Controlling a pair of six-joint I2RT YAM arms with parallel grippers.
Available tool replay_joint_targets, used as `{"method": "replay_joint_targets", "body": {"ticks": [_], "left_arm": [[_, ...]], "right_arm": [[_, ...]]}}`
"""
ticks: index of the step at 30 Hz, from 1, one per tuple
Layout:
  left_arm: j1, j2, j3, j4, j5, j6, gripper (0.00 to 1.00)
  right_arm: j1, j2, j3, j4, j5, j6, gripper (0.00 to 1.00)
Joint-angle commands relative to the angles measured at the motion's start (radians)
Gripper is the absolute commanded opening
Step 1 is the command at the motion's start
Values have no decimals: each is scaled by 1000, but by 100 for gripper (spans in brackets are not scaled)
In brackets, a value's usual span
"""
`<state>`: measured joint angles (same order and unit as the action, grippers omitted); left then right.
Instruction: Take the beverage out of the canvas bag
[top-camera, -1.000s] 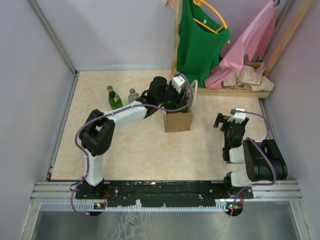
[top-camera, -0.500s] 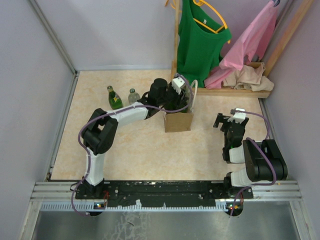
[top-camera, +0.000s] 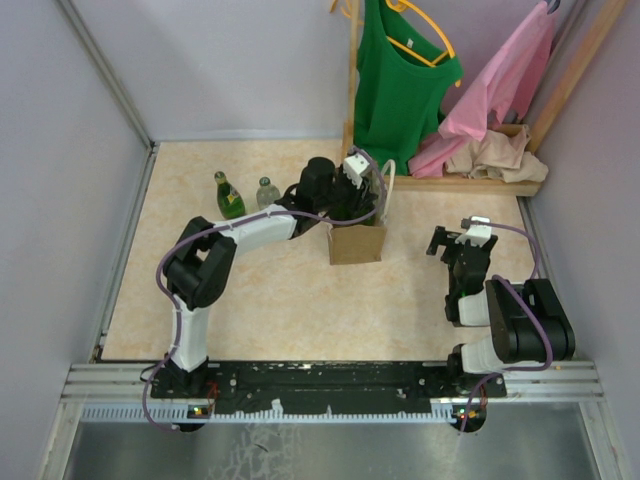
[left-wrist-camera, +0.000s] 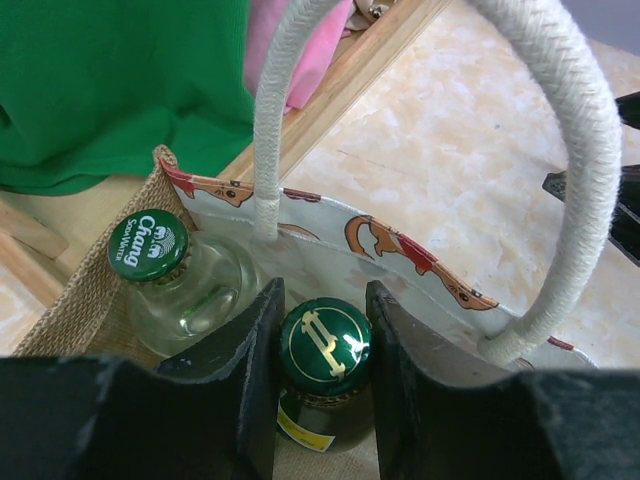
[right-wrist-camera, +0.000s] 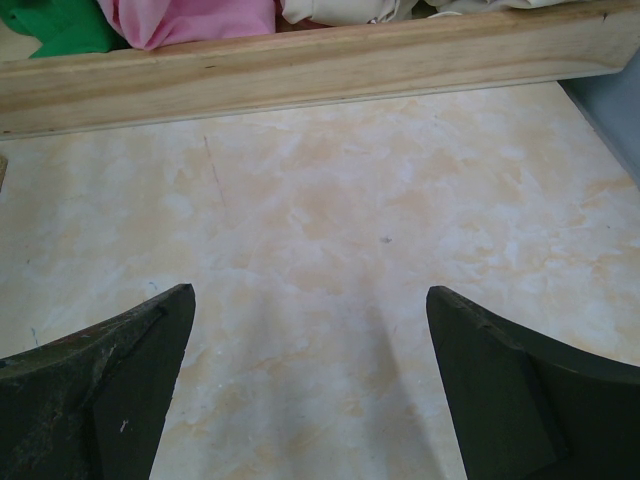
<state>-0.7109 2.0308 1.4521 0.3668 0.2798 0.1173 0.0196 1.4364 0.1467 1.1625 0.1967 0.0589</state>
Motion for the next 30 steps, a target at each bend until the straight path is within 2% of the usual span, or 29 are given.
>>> {"method": "replay_joint_targets", "body": {"ticks": [1, 15, 19, 30], "left_arm": [[4, -95, 67, 48, 14, 11, 0], [4, -218, 192, 85, 51, 1, 0], [4, -256, 232, 34, 39, 8, 0], [5, -463, 226, -155, -168, 130, 0]], "right_arm": [[8, 5, 34, 55, 7, -16, 99], [9, 6, 34, 55, 6, -16, 99], [9, 6, 34, 54, 7, -17, 99], [9, 5, 34, 53, 7, -15, 99]]}}
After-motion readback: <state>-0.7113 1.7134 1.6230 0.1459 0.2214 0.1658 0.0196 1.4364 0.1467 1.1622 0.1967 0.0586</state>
